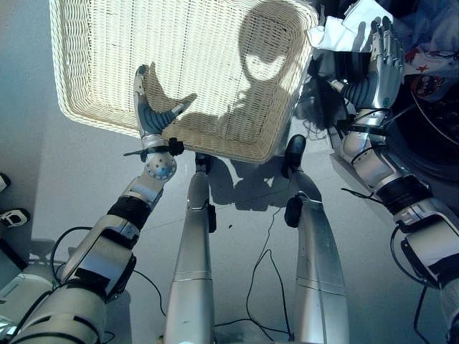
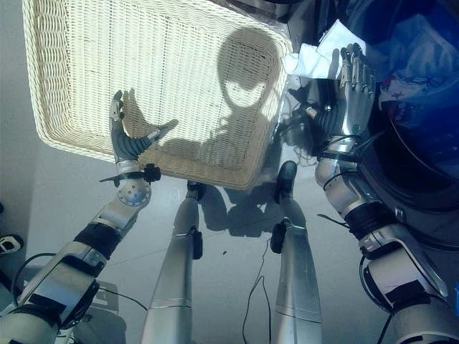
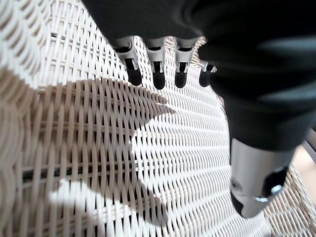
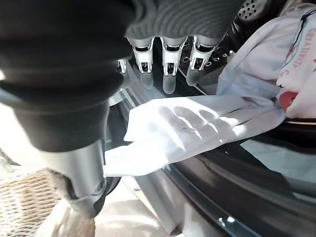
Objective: Put the clothes into the washing machine.
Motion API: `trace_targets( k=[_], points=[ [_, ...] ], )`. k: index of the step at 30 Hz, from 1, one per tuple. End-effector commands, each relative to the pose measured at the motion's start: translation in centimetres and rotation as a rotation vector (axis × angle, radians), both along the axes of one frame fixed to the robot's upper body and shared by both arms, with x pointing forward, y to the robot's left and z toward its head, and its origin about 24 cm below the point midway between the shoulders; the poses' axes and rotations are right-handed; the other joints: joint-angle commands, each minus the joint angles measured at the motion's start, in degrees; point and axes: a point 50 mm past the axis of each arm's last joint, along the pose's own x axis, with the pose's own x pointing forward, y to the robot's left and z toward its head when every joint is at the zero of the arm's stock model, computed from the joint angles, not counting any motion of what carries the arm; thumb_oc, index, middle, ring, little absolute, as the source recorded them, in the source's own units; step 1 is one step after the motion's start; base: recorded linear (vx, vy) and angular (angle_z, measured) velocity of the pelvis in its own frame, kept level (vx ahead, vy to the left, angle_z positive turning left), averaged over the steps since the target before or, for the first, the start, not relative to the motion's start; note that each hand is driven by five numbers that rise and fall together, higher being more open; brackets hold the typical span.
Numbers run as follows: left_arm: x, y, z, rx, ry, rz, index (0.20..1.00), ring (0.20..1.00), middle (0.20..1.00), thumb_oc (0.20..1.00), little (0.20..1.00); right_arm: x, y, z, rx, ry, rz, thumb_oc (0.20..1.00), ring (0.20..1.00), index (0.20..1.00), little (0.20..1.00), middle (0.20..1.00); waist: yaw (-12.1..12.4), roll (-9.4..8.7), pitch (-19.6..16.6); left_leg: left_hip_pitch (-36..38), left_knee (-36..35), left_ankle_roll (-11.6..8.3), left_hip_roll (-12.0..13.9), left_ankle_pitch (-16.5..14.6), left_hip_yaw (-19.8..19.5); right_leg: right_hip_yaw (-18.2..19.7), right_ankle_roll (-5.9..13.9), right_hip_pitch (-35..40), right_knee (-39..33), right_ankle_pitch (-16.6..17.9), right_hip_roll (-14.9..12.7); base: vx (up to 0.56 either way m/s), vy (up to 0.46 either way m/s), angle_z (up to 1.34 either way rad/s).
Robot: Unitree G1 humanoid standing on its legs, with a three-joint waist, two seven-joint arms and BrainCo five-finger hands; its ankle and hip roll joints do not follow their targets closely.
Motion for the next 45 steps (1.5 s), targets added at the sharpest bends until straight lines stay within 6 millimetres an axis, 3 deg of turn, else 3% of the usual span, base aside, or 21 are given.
trace_targets(
  k=[1, 7, 16, 22, 23, 25, 26, 45],
  points=[
    [-0.3, 0.0, 1.1, -0.074, -0.082, 0.009, 1.000, 1.000, 1.000, 1.000, 1.000, -0.6, 1.4, 0.8, -0.071, -0.058, 0.072, 1.000, 1.000, 1.000, 1.000, 1.000, -1.59, 1.94, -0.73, -1.17, 6.48, 6.20, -5.74, -4.46, 2.87, -3.31, 4.71, 4.01, -4.99, 4.52, 3.63, 0.00, 0.000, 0.00],
    [0.1, -0.2, 2.0, -0.069, -0.080, -0.008, 1.000, 1.000, 1.000, 1.000, 1.000, 0.1, 1.7, 2.5, -0.115, -0.082, 0.021, 1.000, 1.000, 1.000, 1.000, 1.000, -0.84, 2.47, -0.73, -0.97, 6.24, 6.08, -5.84, -4.18, 2.82, -3.54, 4.70, 4.23, -5.31, 4.74, 3.31, 0.00, 0.000, 0.00],
    [0.4, -0.8, 2.5, -0.059, -0.081, -0.034, 1.000, 1.000, 1.000, 1.000, 1.000, 0.8, 1.1, 6.0, -0.051, -0.165, -0.109, 1.000, 1.000, 1.000, 1.000, 1.000, 0.79, 3.33, -0.73, -0.96, 5.87, 6.22, -6.43, -3.97, 2.21, -4.40, 4.54, 4.53, -5.93, 5.06, 2.86, 0.00, -0.001, 0.01],
    [0.5, -1.3, 2.5, -0.051, -0.081, -0.054, 1.000, 1.000, 1.000, 1.000, 1.000, 1.2, 0.3, 7.2, -0.018, -0.153, -0.194, 1.000, 1.000, 1.000, 1.000, 1.000, 1.68, 3.84, -0.73, -1.41, 5.92, 6.31, -6.82, -3.87, 1.84, -4.83, 4.37, 4.24, -6.09, 5.22, 2.59, 0.00, 0.000, 0.00],
    [0.5, -1.4, 2.5, -0.051, -0.081, -0.056, 1.000, 1.000, 1.000, 1.000, 1.000, 1.4, 0.2, 7.3, -0.012, -0.136, -0.207, 0.928, 0.928, 0.928, 0.928, 0.928, 1.77, 3.91, -0.73, -1.46, 5.92, 6.29, -6.85, -3.90, 1.80, -4.86, 4.36, 4.25, -6.12, 5.17, 2.62, 0.00, 0.000, 0.00],
    [0.5, -1.5, 2.5, -0.051, -0.081, -0.061, 1.000, 1.000, 1.000, 1.000, 1.000, 1.6, -0.1, 7.4, -0.011, -0.112, -0.228, 0.398, 0.398, 0.398, 0.398, 0.398, 1.99, 4.06, -0.73, -1.50, 5.86, 6.37, -6.97, -3.84, 1.72, -4.95, 4.29, 4.24, -6.24, 5.24, 2.61, 0.00, 0.000, 0.00],
    [0.5, -1.6, 2.5, -0.051, -0.080, -0.063, 1.000, 1.000, 1.000, 1.000, 1.000, 1.8, -0.3, 7.4, -0.013, -0.084, -0.244, 0.200, 0.200, 0.200, 0.200, 0.200, 2.15, 4.18, -0.73, -1.44, 5.76, 6.42, -7.00, -3.79, 1.71, -5.04, 4.27, 4.30, -6.35, 5.30, 2.56, 0.00, 0.000, 0.00],
    [0.5, -2.3, 2.3, -0.044, -0.074, -0.084, 1.000, 1.000, 1.000, 1.000, 1.000, 2.8, -1.7, 5.9, -0.007, 0.074, -0.321, 0.200, 0.200, 0.200, 0.200, 0.200, 2.85, 4.68, -0.73, -1.51, 5.36, 6.88, -7.25, -3.24, 1.69, -5.60, 4.16, 4.12, -6.23, 5.71, 2.35, 0.00, -0.001, 0.01]
  ],
)
